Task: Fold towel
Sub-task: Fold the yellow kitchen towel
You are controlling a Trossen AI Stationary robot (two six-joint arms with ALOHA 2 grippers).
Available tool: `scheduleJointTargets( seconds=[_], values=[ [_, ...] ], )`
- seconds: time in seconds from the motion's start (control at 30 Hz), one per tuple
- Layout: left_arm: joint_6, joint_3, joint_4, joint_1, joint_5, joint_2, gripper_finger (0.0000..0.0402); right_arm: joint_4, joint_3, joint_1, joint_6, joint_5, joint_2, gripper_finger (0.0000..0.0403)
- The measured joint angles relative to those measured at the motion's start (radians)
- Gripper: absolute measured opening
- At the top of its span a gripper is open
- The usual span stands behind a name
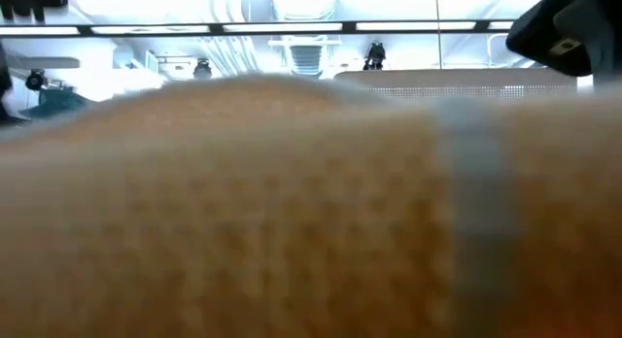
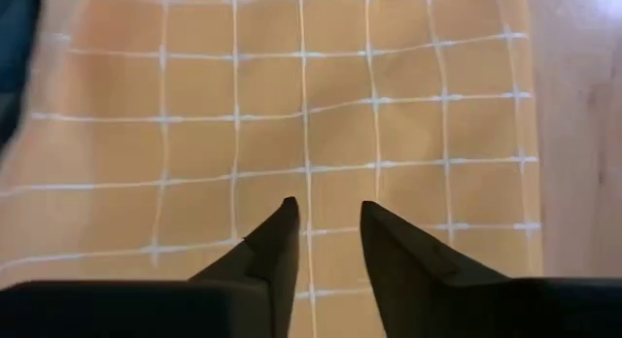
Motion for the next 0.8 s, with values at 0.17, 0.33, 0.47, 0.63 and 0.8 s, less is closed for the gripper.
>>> scheduleJointTargets(
  seconds=[0.17,0.33,0.47,0.63,0.8],
  values=[
    [-0.015,-0.085,0.082,0.014,0.037,0.0,0.0049,-0.004,-0.002,-0.016,0.001,0.0,0.079,0.0041],
    [-0.042,-0.14,0.083,0.036,0.04,0.0,0.003,-0.002,-0.003,-0.04,0.018,-0.001,0.13,0.0004],
    [-0.043,-0.184,0.082,0.074,0.039,0.0,0.0017,-0.017,-0.008,-0.059,0.007,0.024,0.132,0.0004],
    [-0.041,-0.222,0.079,0.121,0.03,-0.009,0.0004,-0.228,-0.021,-0.103,0.008,0.164,0.119,0.0002],
    [-0.059,-0.242,0.055,0.14,0.026,-0.029,0.0001,-0.241,-0.056,-0.157,-0.036,0.167,0.1,0.0001]
  ],
)
